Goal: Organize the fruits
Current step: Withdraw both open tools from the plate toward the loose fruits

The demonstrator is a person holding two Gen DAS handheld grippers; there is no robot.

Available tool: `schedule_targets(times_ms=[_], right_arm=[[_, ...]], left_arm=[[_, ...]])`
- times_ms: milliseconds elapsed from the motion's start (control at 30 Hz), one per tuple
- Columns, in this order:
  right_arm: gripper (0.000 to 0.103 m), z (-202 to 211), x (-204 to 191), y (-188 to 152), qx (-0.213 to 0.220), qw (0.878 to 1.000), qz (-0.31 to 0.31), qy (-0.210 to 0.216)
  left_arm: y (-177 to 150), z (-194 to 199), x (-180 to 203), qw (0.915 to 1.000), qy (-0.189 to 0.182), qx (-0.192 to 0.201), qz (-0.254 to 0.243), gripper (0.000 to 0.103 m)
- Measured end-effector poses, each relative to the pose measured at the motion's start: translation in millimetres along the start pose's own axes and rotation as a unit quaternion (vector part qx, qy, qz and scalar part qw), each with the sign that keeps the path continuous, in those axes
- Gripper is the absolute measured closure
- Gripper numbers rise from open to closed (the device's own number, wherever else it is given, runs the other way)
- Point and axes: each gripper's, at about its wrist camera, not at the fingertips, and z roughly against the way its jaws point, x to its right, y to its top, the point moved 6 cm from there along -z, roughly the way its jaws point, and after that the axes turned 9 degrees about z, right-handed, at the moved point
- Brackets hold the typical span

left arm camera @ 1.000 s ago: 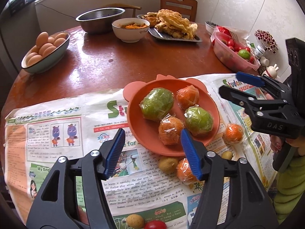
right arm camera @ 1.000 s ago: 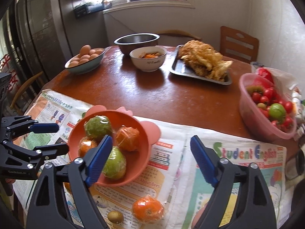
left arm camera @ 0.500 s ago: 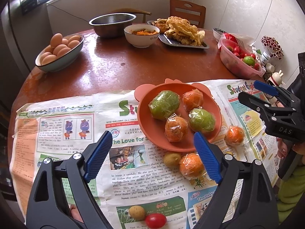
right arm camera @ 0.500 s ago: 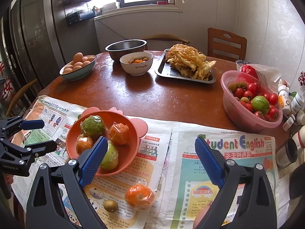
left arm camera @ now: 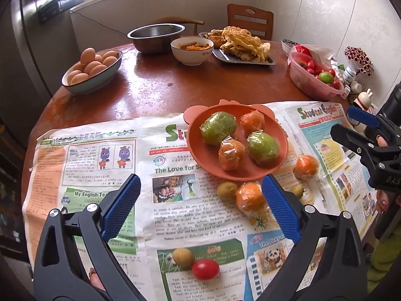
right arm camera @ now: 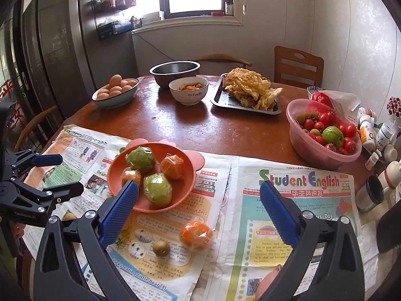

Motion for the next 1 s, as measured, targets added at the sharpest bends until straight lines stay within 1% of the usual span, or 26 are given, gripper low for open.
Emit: schedule_targets(times_ms=[333,533,767,867,1000], right_arm=[[0.004,21,-7,-4,0.008,1.000,0.012,-0.011],[0.004,28,-13,-10,0.012,1.000,0.017,-0.010],[0.004,26,-27,-29,0.006,1.000,0.021,0.002],[0.004,22,-34,-41,-0.002,1.000,0.019,0.009],[0.004,13,-42,-57,-0.020,1.000,0.014,0.020]], left_arm=[[-5,21,-7,0.9998,0.000,0.017,0.010,0.009],[-15,26,-18,0.9997,0.008,0.017,0.015,0.009],[-46,27,-33,0.9996,0.025,0.003,0.013,0.009],[-60,27,-35,0.9996,0.027,-0.003,0.012,0.009],[-80,26,-32,0.9996,0.024,-0.015,-0.003,0.009]])
